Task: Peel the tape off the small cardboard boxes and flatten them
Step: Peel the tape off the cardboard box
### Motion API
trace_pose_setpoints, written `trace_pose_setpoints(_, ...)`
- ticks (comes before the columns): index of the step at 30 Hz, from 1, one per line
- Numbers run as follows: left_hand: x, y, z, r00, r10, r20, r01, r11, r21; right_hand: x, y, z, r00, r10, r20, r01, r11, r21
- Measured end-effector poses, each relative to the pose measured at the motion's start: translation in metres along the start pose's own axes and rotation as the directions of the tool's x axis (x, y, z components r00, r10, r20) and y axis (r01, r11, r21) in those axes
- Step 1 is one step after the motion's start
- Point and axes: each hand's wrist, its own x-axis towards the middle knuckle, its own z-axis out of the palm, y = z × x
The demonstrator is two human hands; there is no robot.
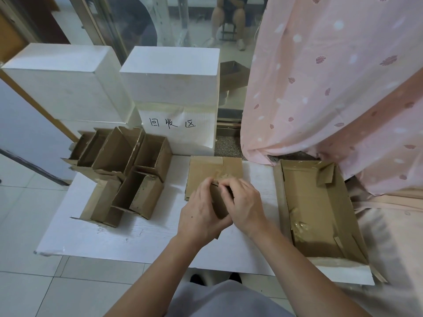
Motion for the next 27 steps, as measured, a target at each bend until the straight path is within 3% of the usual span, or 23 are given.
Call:
trace_pose_setpoints(7, 0.001, 0.004, -0.002, 0.999, -0.043, -0.016, 0.043, 0.999, -0.018, 0.0, -0.006, 0.005, 0.997, 0.008, -0.08, -0.007, 1.0, 0.017)
trace_pose_setpoints(13, 0.003, -0.007, 0.001, 0.999, -0.051, -0.019, 0.05, 0.998, -0.049, 0.001, -0.015, 0.003, 0.999, 0.037, 0.003, -0.038, 0.999, 0.031)
trace_pose_setpoints(20, 0.003, -0.022, 0.008, 0.996, 0.045, -0.075, -0.045, 0.999, -0.004, 0.005, -0.023, 0.003, 0.997, 0.007, 0.076, -0.005, 1.0, -0.027)
trace_pose_setpoints(27, 0.003, -0.013, 0.0, 0.992, 0.051, -0.119, -0.05, 0.999, 0.006, 0.01, -0.025, 0.005, 1.0, -0.006, 0.007, 0.006, 0.997, -0.081)
